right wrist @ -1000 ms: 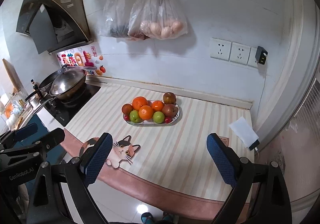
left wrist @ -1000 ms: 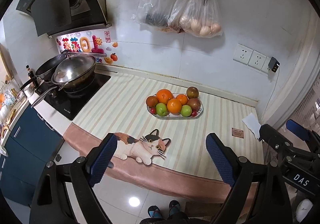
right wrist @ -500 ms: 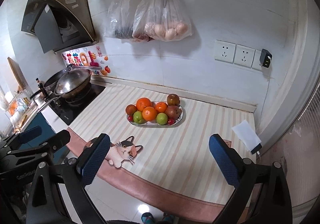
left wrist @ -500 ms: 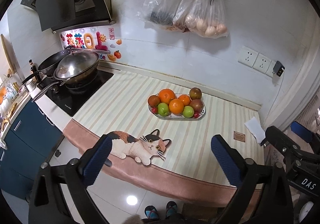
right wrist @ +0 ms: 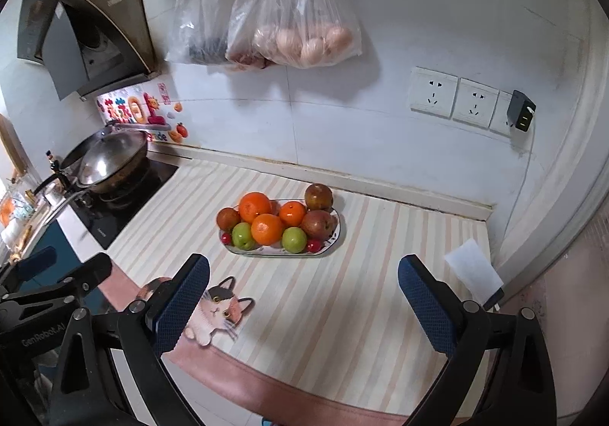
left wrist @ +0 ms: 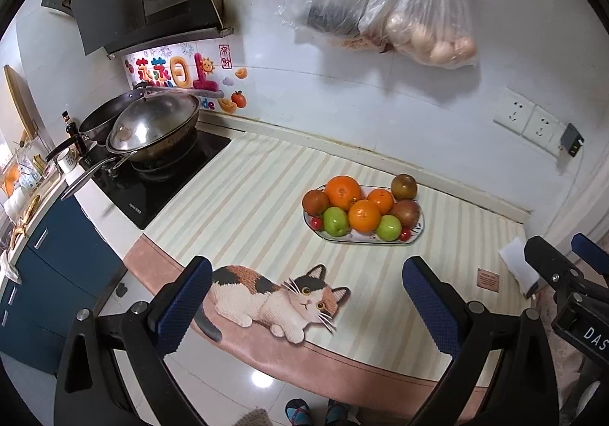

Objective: Organize fruits

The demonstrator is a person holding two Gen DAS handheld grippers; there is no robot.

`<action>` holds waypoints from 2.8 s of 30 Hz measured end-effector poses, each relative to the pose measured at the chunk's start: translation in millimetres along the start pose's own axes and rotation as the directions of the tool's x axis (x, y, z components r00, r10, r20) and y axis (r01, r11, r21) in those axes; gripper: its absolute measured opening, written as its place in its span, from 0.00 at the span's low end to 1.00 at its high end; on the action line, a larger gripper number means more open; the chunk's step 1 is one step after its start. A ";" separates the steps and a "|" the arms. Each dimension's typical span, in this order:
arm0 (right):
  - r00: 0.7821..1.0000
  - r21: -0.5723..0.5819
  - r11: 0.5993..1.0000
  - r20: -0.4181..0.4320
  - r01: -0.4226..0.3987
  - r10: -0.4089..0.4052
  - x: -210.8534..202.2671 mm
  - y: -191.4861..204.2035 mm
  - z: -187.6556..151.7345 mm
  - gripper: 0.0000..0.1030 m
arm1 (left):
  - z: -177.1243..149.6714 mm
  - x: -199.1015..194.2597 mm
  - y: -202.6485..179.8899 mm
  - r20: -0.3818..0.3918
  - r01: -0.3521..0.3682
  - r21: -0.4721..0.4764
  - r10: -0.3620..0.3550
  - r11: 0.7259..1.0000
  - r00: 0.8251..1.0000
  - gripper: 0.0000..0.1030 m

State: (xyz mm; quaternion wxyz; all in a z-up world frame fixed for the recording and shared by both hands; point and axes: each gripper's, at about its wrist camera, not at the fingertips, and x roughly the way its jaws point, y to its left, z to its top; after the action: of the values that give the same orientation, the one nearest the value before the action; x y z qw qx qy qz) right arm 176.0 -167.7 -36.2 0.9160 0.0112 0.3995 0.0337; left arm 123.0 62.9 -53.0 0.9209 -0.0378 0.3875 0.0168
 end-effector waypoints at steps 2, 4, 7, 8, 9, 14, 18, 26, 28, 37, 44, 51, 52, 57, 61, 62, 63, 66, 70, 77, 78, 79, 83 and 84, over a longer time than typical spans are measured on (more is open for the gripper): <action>1.000 -0.003 1.000 -0.005 0.008 -0.008 10.9 0.0 3.1 0.98 | 2.1 7.6 -1.2 -0.005 -0.005 0.001 0.005 1.000 1.000 0.99; 1.000 -0.003 1.000 -0.008 0.015 -0.015 22.0 -0.1 5.9 0.98 | 4.9 15.9 -2.1 -0.019 -0.004 0.001 0.004 1.000 1.000 0.99; 1.000 -0.001 1.000 -0.020 0.019 -0.019 35.1 -1.1 8.2 0.98 | 7.8 24.8 -3.3 -0.027 -0.003 -0.001 0.003 1.000 1.000 0.99; 0.999 0.000 1.000 -0.025 0.021 -0.021 39.7 -1.6 9.0 0.98 | 8.5 27.4 -4.2 -0.028 -0.005 0.000 0.005 1.000 1.000 0.99; 0.999 0.000 1.000 -0.028 0.023 -0.023 42.1 -1.8 8.7 0.98 | 9.2 30.3 -5.4 -0.032 -0.007 0.004 0.007 1.000 0.999 0.99; 0.999 0.001 1.000 -0.042 0.031 -0.031 54.2 -5.1 8.7 0.98 | 12.2 42.5 -10.1 -0.047 -0.015 0.016 0.016 1.000 0.999 0.99; 0.998 0.003 1.000 -0.054 0.031 -0.031 61.1 -8.1 8.7 0.98 | 13.7 47.0 -12.3 -0.052 -0.020 0.016 0.021 1.000 0.998 0.99; 0.998 0.006 1.000 -0.049 0.029 -0.029 63.8 -11.0 10.9 0.98 | 17.0 48.9 -14.7 -0.046 -0.020 0.019 0.021 1.000 0.999 0.99; 0.998 0.007 1.000 -0.049 0.028 -0.027 63.0 -11.1 10.7 0.98 | 18.3 49.1 -14.8 -0.044 -0.019 0.018 0.020 1.000 0.999 0.99; 0.998 0.003 1.000 -0.055 0.025 -0.024 66.0 -10.4 11.5 0.98 | 20.3 49.9 -18.1 -0.044 -0.015 0.023 0.016 1.000 0.999 0.99; 0.998 -0.001 1.000 -0.058 0.020 -0.020 67.8 -9.6 11.0 0.98 | 21.6 49.6 -19.5 -0.040 -0.014 0.027 0.015 1.000 0.999 0.99; 0.998 -0.005 1.000 -0.058 0.019 -0.020 69.2 -11.5 12.1 0.98 | 22.2 50.7 -21.4 -0.041 -0.008 0.030 0.009 1.000 0.999 0.99; 0.998 -0.006 1.000 -0.058 0.021 -0.021 69.3 -11.3 11.8 0.98 | 22.0 50.8 -20.8 -0.042 -0.005 0.030 0.006 1.000 0.999 0.99; 0.998 -0.010 1.000 -0.063 0.018 -0.018 71.3 -11.8 12.4 0.98 | 20.9 51.5 -20.8 -0.043 -0.007 0.032 0.008 0.999 0.999 0.99; 0.998 -0.011 1.000 -0.063 0.015 -0.016 71.5 -11.5 12.0 0.98 | 21.2 51.5 -20.4 -0.044 -0.005 0.033 0.007 0.999 0.999 0.99; 0.998 -0.012 1.000 -0.064 0.016 -0.017 71.9 -11.2 12.1 0.98 | 21.0 51.3 -20.5 -0.043 -0.005 0.032 0.006 0.999 0.999 0.99; 0.998 -0.012 1.000 -0.063 0.014 -0.015 71.9 -11.6 12.0 0.98 | 21.3 51.6 -20.2 -0.042 -0.006 0.034 0.007 0.999 0.999 0.99; 0.998 -0.013 1.000 -0.061 0.014 -0.015 72.0 -11.2 11.8 0.98 | 20.1 51.4 -20.0 -0.043 -0.005 0.034 0.007 0.999 0.999 0.99; 0.998 -0.015 1.000 -0.065 0.011 -0.012 72.7 -10.3 11.0 0.98 | 20.4 51.4 -20.1 -0.042 -0.003 0.033 0.005 0.999 0.999 0.99; 0.998 -0.014 1.000 -0.063 0.005 -0.006 71.2 -10.0 9.1 0.98 | 19.6 50.7 -20.2 -0.042 -0.004 0.033 0.005 0.999 0.999 0.99; 0.998 -0.014 1.000 -0.067 0.003 -0.004 71.9 -10.4 10.1 0.98 | 18.6 50.3 -20.3 -0.041 -0.005 0.033 0.006 0.999 0.999 0.99; 0.998 -0.014 1.000 -0.066 0.005 -0.005 71.7 -10.5 10.2 0.98 | 18.9 50.3 -20.3 -0.040 -0.004 0.033 0.005 0.999 0.999 0.99; 0.998 -0.013 1.000 -0.068 0.004 -0.005 70.4 -9.1 8.9 0.98 | 17.5 49.6 -20.9 -0.039 -0.002 0.035 0.004 0.999 0.999 0.99; 0.998 -0.013 1.000 -0.068 0.003 -0.004 69.4 -8.3 7.9 0.98 | 17.3 48.6 -21.0 -0.038 -0.002 0.036 0.003 0.999 0.999 0.99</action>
State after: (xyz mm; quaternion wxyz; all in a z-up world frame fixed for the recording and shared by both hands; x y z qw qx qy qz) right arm 229.3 -171.0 -81.9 0.9019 0.0035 0.4305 0.0349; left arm 170.6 43.6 -74.5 0.9139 -0.0212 0.4053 0.0104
